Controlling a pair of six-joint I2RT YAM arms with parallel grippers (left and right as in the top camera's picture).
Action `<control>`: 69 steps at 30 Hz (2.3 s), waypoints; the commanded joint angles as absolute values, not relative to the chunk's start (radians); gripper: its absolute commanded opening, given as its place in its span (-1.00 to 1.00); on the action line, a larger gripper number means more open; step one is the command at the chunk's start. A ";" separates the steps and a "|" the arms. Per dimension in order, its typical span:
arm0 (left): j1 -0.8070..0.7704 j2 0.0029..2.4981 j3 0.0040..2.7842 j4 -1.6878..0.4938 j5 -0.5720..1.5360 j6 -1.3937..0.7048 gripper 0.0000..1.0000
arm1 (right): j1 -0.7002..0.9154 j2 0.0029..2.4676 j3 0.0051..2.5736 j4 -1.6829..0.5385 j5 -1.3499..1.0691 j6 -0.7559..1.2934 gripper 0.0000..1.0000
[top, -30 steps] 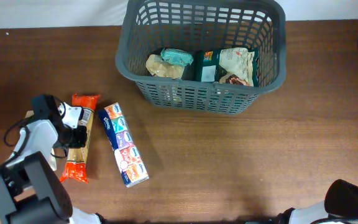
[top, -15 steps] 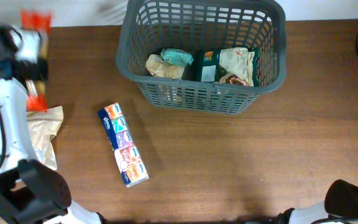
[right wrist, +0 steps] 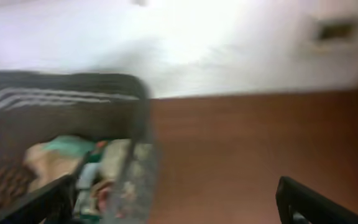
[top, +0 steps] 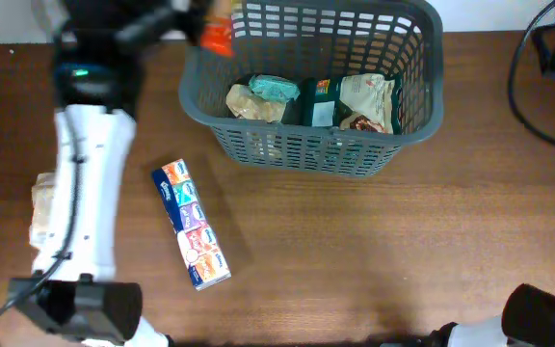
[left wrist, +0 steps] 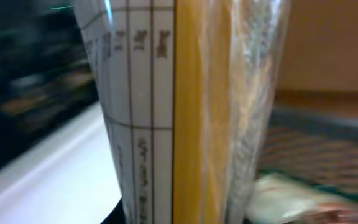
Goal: Pack container
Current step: 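Lift the spaghetti pack with the left gripper and drop it into the basket, then lower the left gripper onto the blue Kleenex tissue pack and grasp it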
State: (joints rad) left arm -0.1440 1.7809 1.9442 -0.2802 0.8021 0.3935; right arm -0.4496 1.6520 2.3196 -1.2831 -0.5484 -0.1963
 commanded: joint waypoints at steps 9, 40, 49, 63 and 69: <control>-0.279 1.979 1.968 -0.661 0.774 0.639 -0.97 | -0.452 1.308 2.325 -1.271 -0.733 -0.319 0.98; -0.263 1.711 2.171 -0.930 -0.121 0.929 1.00 | -0.452 1.217 2.262 -1.369 -0.263 -0.230 0.99; -0.178 1.689 2.160 -1.042 -0.094 0.883 0.99 | -0.452 0.755 1.754 -1.306 0.017 -0.173 0.99; 0.096 1.750 1.882 -1.057 0.105 0.476 0.98 | -0.439 0.293 1.322 -1.348 0.933 0.267 0.99; 0.192 1.750 1.717 -1.045 0.101 0.219 0.99 | -0.369 0.246 1.164 -1.455 1.110 0.371 0.98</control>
State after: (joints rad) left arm 0.1539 1.7531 1.7763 -1.0489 0.0830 0.4129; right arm -0.4030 0.2630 1.2240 -1.4342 0.9379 0.2749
